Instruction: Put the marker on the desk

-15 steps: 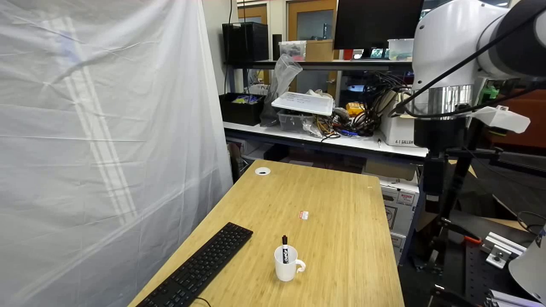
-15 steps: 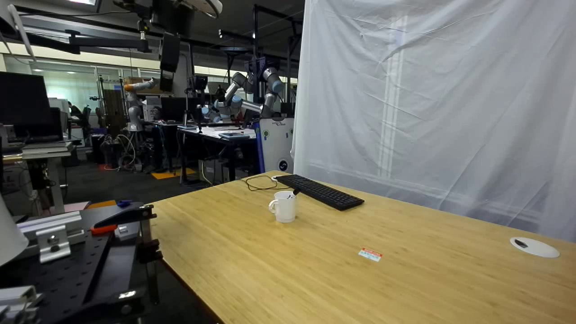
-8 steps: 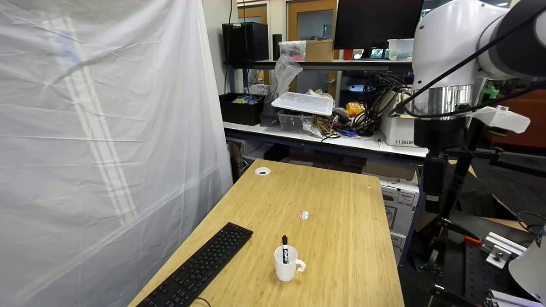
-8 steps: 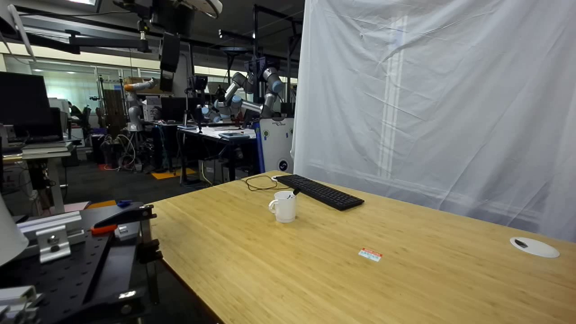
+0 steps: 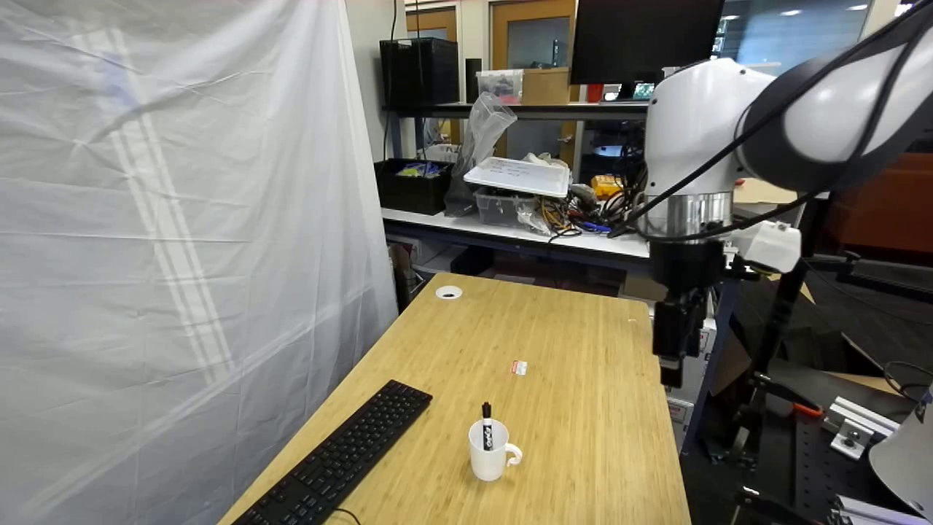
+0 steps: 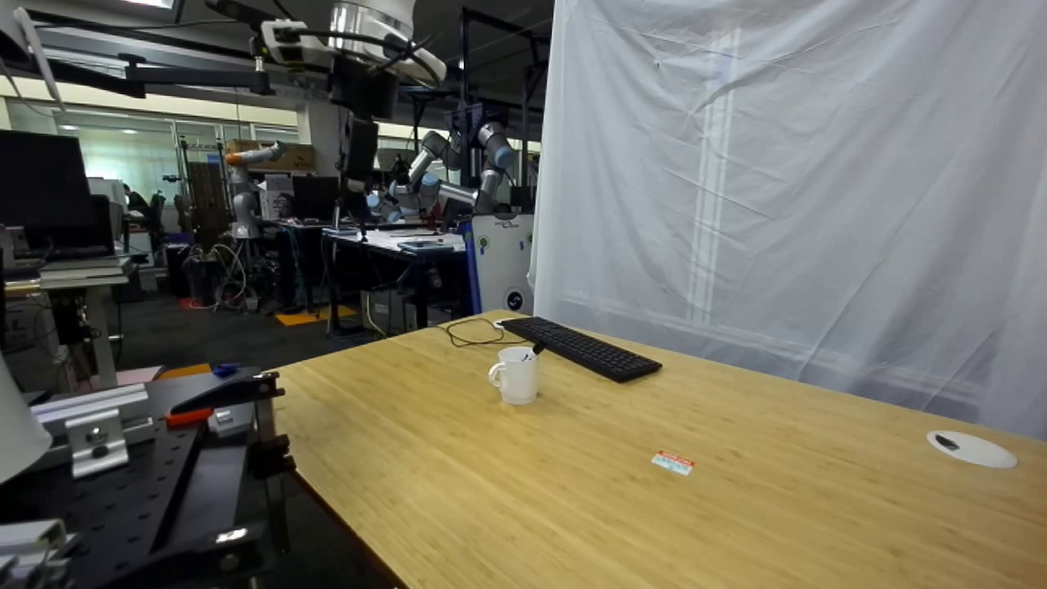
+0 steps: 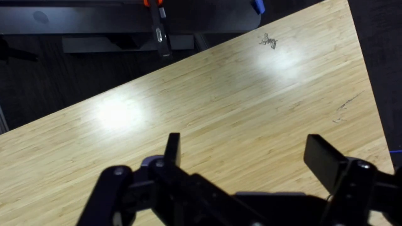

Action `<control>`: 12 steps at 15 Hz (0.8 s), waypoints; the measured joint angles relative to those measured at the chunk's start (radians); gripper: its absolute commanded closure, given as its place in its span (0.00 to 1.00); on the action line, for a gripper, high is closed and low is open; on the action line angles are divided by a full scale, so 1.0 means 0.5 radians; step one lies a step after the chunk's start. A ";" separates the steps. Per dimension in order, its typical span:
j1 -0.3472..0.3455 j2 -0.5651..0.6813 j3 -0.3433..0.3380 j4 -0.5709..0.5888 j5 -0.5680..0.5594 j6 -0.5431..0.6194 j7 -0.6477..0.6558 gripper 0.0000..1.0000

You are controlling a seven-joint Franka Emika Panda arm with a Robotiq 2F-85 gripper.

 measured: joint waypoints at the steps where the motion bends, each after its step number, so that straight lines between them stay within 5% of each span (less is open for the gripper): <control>1: -0.004 0.133 0.000 0.069 -0.001 0.056 0.008 0.00; 6: -0.015 0.736 -0.003 0.492 -0.027 0.112 0.172 0.00; 12: -0.026 1.273 -0.102 0.937 -0.162 0.112 0.754 0.00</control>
